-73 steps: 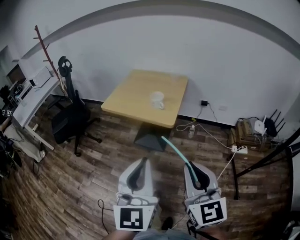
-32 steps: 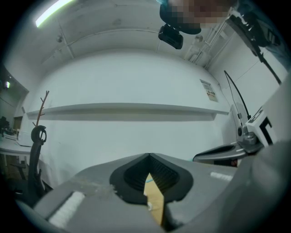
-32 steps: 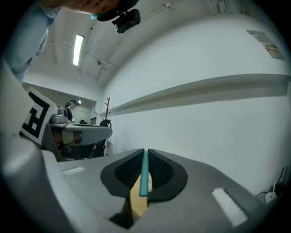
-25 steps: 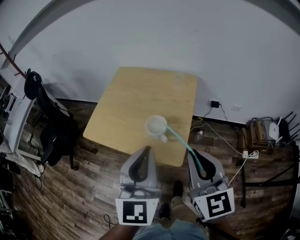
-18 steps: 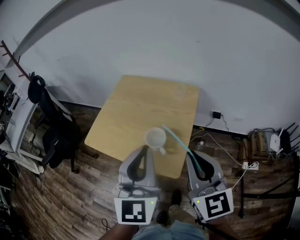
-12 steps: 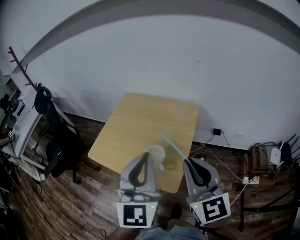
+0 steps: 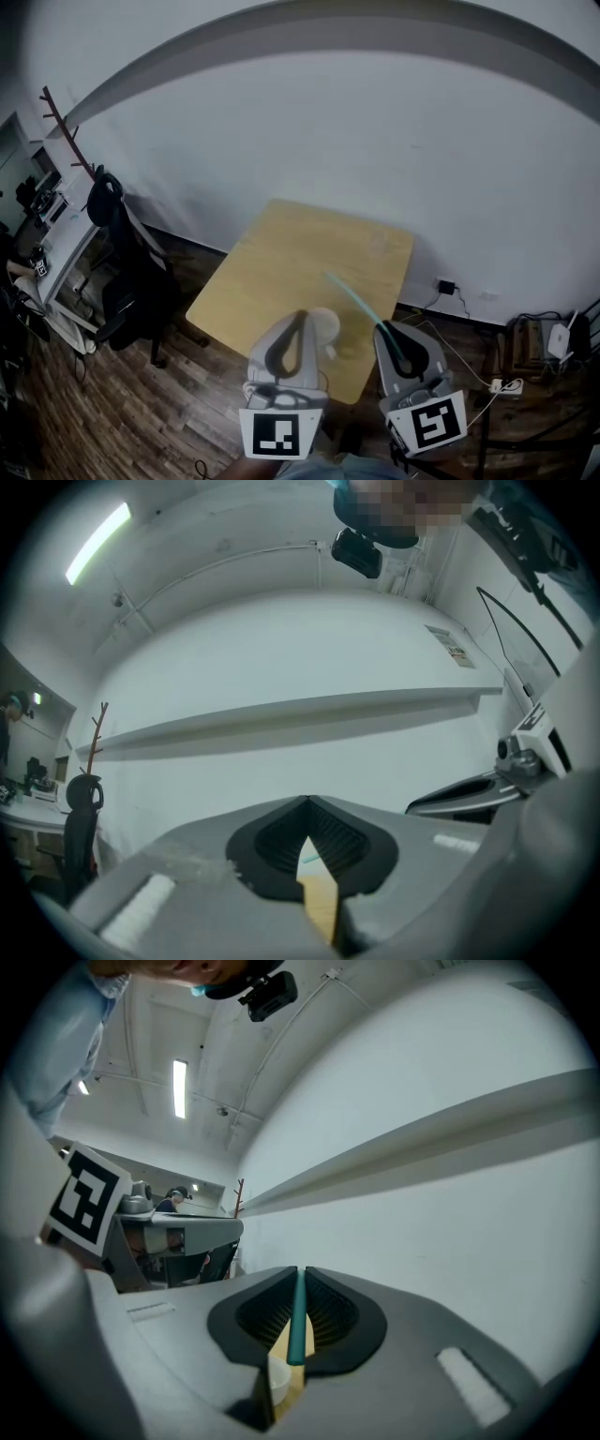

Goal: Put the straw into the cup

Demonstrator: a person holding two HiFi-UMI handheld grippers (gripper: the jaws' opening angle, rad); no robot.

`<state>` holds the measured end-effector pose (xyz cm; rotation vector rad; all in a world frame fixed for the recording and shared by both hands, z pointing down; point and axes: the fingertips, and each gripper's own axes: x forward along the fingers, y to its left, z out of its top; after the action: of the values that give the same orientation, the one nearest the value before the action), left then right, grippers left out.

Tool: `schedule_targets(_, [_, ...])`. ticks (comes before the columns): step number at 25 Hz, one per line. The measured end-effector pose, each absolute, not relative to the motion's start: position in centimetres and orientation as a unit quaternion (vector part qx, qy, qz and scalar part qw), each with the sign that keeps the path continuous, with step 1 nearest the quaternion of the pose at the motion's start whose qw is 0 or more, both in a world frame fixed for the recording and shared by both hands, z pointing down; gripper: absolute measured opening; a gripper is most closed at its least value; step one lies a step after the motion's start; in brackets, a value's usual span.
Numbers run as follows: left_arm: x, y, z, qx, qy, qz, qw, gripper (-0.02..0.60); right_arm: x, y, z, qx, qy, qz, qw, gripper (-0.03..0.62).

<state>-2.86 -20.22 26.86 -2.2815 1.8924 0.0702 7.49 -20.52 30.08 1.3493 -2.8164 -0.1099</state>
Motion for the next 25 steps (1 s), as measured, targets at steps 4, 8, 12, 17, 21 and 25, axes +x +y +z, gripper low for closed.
schedule_targets(4, [-3.9, -20.8, 27.7, -0.763, 0.641, 0.026, 0.078, 0.017, 6.8, -21.3, 31.1, 0.43, -0.902, -0.026, 0.018, 0.034])
schedule_targets(8, [-4.9, -21.1, 28.8, -0.763, 0.643, 0.017, 0.067, 0.017, 5.7, -21.4, 32.4, 0.426, -0.904, -0.014, 0.031, 0.034])
schedule_targets(12, [-5.4, -21.3, 29.8, -0.763, 0.644, 0.009, 0.054, 0.017, 5.3, -22.0, 33.6, 0.424, -0.905, -0.013, 0.038, 0.034])
schedule_targets(17, [-5.9, -21.2, 31.4, -0.761, 0.648, -0.001, 0.035, 0.017, 5.0, -21.9, 35.3, 0.418, -0.907, -0.002, 0.051, 0.034])
schedule_targets(21, [-5.8, -21.0, 33.3, -0.762, 0.648, -0.002, 0.018, 0.017, 4.7, -21.3, 37.1, 0.411, -0.91, 0.008, 0.06, 0.034])
schedule_targets(25, [-6.1, -20.7, 34.6, -0.76, 0.65, -0.004, 0.006, 0.017, 4.2, -20.7, 38.9, 0.403, -0.912, 0.027, 0.068, 0.035])
